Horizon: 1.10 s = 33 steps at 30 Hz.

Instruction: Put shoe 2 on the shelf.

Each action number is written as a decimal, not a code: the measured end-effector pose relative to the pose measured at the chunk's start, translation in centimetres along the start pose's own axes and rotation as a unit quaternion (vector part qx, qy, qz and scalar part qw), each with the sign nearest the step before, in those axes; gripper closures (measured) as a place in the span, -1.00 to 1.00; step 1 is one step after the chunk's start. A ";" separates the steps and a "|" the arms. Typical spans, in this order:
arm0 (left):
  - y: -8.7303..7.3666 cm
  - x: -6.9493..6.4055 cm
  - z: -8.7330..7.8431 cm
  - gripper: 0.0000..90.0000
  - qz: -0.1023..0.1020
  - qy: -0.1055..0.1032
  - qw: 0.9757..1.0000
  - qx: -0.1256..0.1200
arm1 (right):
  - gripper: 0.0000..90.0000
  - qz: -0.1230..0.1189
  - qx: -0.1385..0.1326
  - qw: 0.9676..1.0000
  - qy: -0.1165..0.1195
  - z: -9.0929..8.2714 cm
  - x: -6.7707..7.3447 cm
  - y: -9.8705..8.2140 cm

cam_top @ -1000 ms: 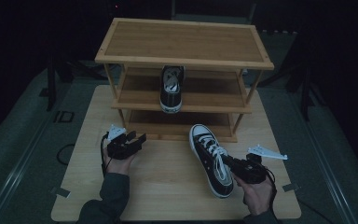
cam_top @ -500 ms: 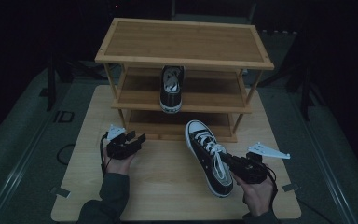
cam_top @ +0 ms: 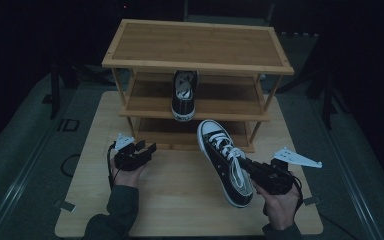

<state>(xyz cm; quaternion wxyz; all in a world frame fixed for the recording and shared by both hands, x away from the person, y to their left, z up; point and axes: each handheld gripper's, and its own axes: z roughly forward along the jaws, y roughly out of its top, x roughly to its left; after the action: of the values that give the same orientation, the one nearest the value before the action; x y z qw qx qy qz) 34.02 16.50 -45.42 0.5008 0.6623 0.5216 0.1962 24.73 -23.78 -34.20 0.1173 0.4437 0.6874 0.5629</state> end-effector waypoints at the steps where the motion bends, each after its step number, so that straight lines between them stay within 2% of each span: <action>1: 0.0 0.0 0.0 0.11 0.000 0.000 1.000 0.000 | 0.97 0.000 -0.001 1.000 0.000 -0.1 0.0 0.1; 6: 0.0 0.0 0.0 0.11 0.000 0.000 1.000 0.000 | 0.97 -0.002 -0.012 1.000 -0.003 -0.4 0.3 1.2; 17: -0.1 0.1 0.1 0.11 -0.002 -0.001 1.000 0.001 | 0.97 -0.014 -0.032 0.999 -0.027 -0.3 1.0 3.8; 23: -0.1 0.1 0.2 0.11 -0.004 -0.001 1.000 0.002 | 0.97 -0.014 -0.041 0.998 -0.046 0.9 0.5 5.2; 33: -0.1 0.2 0.1 0.10 -0.005 -0.001 1.000 0.001 | 0.97 -0.001 -0.054 0.996 -0.071 3.0 -0.4 6.5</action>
<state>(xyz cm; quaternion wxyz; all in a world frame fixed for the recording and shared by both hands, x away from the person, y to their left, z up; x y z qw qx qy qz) 34.14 16.59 -45.60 0.5013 0.6605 0.5249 0.1923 30.01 -22.22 -29.65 0.1901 0.4749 0.6461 0.5665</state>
